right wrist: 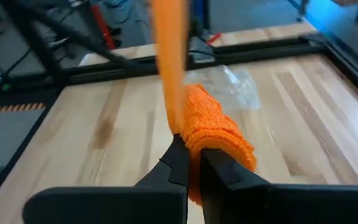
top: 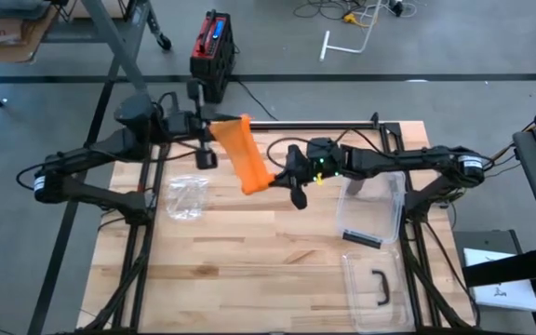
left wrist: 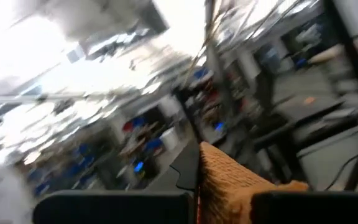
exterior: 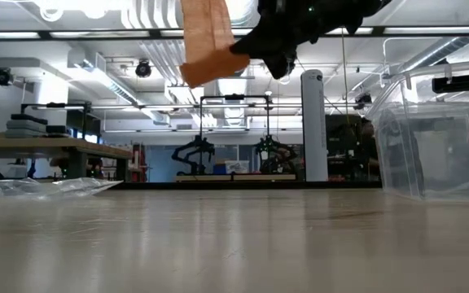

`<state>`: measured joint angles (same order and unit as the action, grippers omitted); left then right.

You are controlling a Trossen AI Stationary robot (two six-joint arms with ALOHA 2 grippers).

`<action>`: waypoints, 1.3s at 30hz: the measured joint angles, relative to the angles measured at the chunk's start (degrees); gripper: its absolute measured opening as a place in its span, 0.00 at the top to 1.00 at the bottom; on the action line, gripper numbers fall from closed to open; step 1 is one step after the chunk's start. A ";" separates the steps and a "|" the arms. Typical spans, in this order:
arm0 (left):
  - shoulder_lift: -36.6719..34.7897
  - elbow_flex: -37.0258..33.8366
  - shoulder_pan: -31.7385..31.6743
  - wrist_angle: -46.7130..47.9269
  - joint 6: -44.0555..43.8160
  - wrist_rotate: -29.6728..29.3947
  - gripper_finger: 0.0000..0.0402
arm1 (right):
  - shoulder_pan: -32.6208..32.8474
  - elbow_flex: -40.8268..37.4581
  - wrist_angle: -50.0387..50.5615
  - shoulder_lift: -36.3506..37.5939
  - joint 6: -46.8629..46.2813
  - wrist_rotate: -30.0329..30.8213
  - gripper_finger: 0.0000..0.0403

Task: Roll bandage
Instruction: Roll the orange bandage

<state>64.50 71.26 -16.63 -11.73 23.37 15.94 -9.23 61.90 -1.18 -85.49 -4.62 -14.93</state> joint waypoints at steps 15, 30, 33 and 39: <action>2.15 6.87 3.64 1.30 1.25 4.75 1.00 | -3.41 -0.10 -2.81 -4.46 -8.59 2.46 0.98; 1.67 6.75 -6.26 15.30 7.77 -10.04 1.00 | -1.04 -0.43 -3.97 0.67 4.26 -4.99 0.98; 1.64 3.61 -10.51 14.12 6.15 -9.99 1.00 | -0.21 -0.43 -4.11 3.35 5.96 -7.43 0.98; 1.76 -1.29 -15.19 11.70 2.78 -4.18 1.00 | 0.46 -0.43 -4.61 6.99 7.14 -8.51 0.98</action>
<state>66.27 69.97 -31.82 -0.02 26.15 11.77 -8.78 61.47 -5.78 -78.50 2.52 -23.44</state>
